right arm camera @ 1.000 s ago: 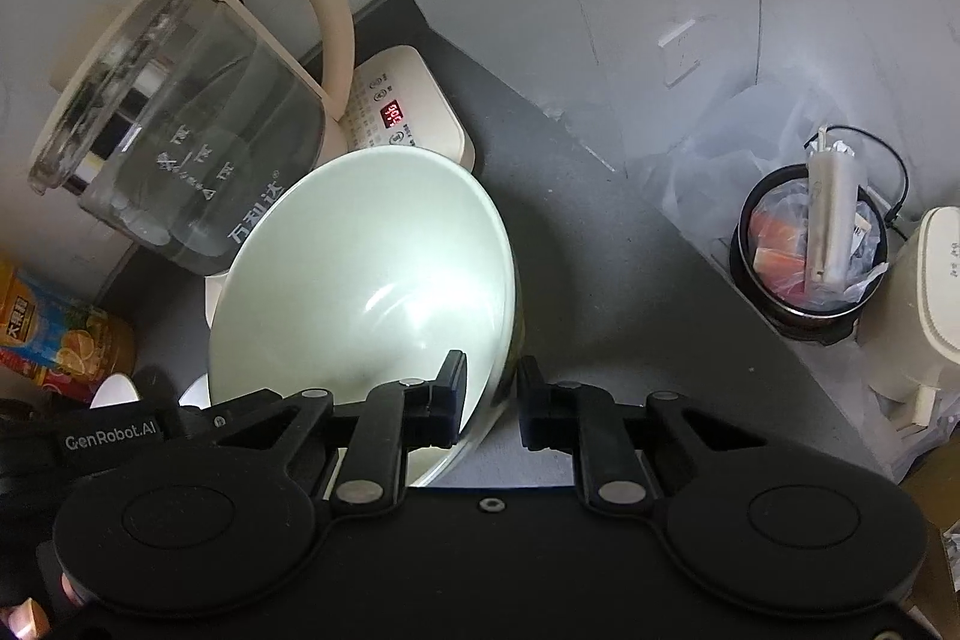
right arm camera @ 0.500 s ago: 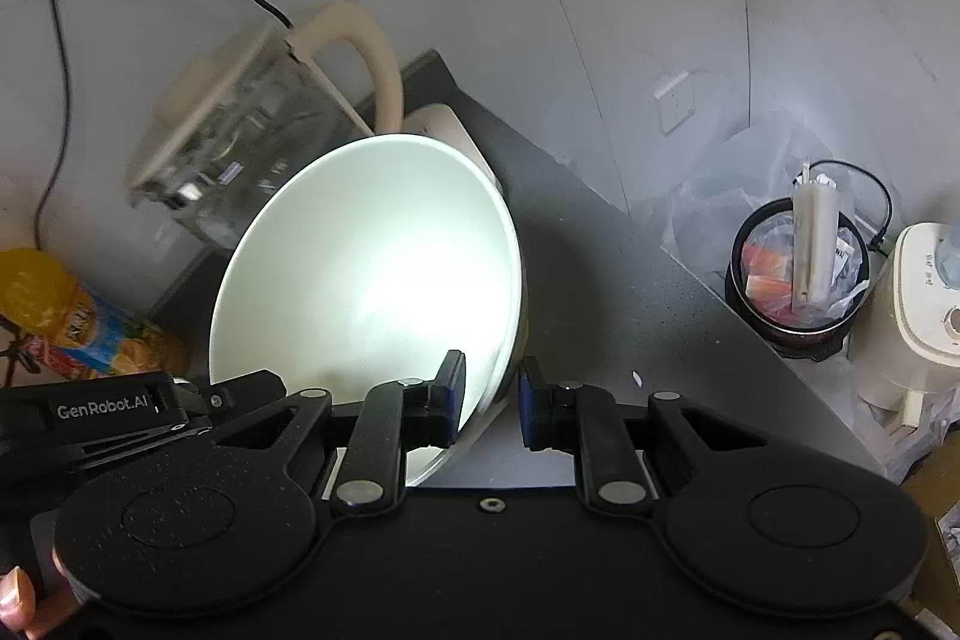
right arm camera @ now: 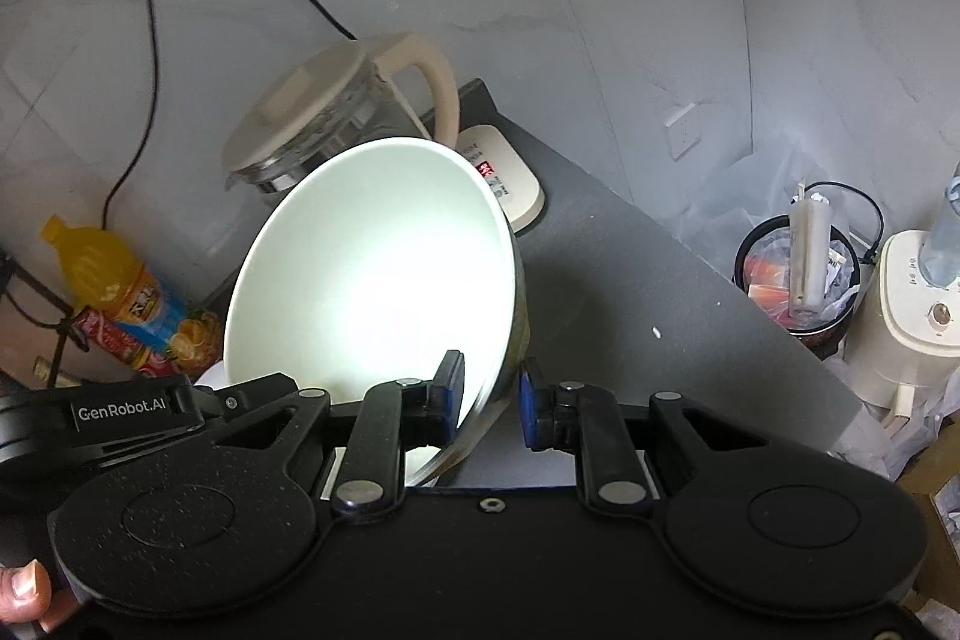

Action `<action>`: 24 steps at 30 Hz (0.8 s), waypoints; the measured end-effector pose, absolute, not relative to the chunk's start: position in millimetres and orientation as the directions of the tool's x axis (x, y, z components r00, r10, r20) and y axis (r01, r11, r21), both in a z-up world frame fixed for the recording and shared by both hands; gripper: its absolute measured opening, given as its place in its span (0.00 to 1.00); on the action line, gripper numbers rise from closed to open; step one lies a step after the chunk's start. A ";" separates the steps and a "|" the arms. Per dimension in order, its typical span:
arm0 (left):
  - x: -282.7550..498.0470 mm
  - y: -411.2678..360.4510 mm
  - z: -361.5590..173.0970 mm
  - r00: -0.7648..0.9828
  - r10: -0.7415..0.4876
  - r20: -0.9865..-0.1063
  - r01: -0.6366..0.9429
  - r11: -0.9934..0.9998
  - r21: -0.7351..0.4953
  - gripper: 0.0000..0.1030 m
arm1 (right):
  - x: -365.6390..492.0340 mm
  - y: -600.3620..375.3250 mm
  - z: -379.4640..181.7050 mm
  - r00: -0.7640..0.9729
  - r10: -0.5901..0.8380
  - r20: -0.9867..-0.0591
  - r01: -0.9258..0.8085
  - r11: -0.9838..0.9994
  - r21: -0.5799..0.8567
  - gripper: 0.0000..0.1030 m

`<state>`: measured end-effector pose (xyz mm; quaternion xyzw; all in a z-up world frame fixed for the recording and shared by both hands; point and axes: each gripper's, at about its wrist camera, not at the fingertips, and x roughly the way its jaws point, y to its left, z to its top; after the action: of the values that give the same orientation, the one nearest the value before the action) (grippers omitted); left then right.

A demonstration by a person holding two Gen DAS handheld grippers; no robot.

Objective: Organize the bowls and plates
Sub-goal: 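Lift the smaller pale green bowl with both grippers toward the bowl stack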

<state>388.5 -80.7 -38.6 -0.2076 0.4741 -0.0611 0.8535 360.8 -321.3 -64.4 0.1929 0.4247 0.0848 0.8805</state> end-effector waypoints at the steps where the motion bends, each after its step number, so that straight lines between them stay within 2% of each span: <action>1: 385.4 -78.6 -37.6 0.543 -0.303 -0.783 -0.090 0.907 -0.412 0.10 | 357.9 -319.6 -63.4 0.623 0.313 -0.716 0.014 0.912 0.411 0.19; 10: 354.5 -60.2 -29.1 0.532 -0.333 -0.778 -0.054 0.904 -0.424 0.10 | 328.3 -304.3 -50.7 0.631 0.306 -0.713 -0.008 0.922 0.388 0.19; 24: 306.6 -39.3 -33.3 0.482 -0.354 -0.801 -0.059 0.899 -0.433 0.11 | 283.1 -288.2 -61.6 0.559 0.340 -0.756 -0.026 0.919 0.394 0.20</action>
<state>306.6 -39.3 -33.3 -0.2061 0.5011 -0.0883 0.8359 283.1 -288.2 -61.6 0.1716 0.4573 0.1057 0.8662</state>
